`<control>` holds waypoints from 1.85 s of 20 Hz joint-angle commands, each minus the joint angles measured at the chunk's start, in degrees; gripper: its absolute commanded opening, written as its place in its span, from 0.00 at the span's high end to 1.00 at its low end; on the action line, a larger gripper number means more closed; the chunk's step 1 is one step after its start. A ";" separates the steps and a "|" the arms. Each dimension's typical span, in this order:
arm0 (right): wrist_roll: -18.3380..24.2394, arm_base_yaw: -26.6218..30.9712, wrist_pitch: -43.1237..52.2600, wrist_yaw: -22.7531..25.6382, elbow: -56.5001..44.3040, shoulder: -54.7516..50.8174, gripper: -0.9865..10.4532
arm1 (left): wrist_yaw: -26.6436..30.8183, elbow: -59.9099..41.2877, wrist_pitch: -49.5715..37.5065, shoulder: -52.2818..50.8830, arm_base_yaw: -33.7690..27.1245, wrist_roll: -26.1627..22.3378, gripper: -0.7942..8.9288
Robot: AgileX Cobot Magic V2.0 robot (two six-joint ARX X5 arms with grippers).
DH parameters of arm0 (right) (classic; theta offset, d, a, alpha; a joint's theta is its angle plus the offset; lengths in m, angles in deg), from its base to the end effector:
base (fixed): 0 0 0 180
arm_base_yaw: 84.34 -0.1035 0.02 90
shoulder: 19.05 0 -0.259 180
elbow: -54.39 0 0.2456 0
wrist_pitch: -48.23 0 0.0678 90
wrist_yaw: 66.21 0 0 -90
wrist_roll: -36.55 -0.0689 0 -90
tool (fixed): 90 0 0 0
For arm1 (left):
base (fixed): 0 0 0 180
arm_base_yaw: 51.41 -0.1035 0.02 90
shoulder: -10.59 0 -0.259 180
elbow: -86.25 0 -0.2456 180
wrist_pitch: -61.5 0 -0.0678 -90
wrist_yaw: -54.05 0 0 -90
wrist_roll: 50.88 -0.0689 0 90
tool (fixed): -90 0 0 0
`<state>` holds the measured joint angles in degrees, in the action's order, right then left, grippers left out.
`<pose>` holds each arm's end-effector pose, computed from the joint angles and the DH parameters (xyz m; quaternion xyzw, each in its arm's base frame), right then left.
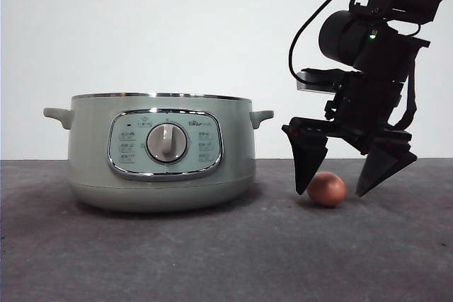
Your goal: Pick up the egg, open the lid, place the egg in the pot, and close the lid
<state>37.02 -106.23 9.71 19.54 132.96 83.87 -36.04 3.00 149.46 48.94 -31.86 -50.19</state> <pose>0.3358 0.1404 0.1332 -0.0834 0.5146 0.1951 0.8308 0.0607 -0.0217 0.4059 0.0374 0.2524 -0.1634 0.9530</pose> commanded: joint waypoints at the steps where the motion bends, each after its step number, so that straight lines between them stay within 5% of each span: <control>1: -1.01 -0.33 1.22 0.22 0.04 0.83 0.59 | 0.17 0.44 -2.64 -0.70 -0.17 0.42 0.93; 4: -1.84 -0.61 1.73 0.17 0.04 0.83 0.76 | 0.15 0.42 -2.64 -0.70 -0.17 0.39 0.93; 9: -3.54 -0.68 1.60 -0.68 0.04 0.83 0.79 | 0.17 0.44 -2.62 -0.70 -0.17 0.39 0.93; 11: -3.52 -0.68 1.55 -0.79 0.04 0.83 0.92 | 0.15 0.44 -2.64 -0.70 -0.17 0.39 0.93; 17: -3.17 -0.66 -1.44 -0.52 0.07 -2.14 0.92 | 0.15 0.44 -1.42 -0.70 -0.17 0.35 0.93; 24: -3.23 -1.73 -3.80 -1.84 1.70 -18.62 0.92 | 0.11 0.44 -1.40 -0.70 -0.15 0.09 0.93; 30: -2.75 -11.13 -2.84 -2.84 16.24 -15.10 0.92 | -0.31 0.44 -1.42 -0.74 -0.15 -0.52 0.93; 37: -0.20 -18.10 -9.18 -2.62 43.21 7.52 0.92 | -0.35 0.44 -1.38 -0.74 -0.15 -0.50 0.93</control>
<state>35.97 -124.31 0.03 16.98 175.82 90.66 -36.33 3.00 150.66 48.83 -31.86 -50.36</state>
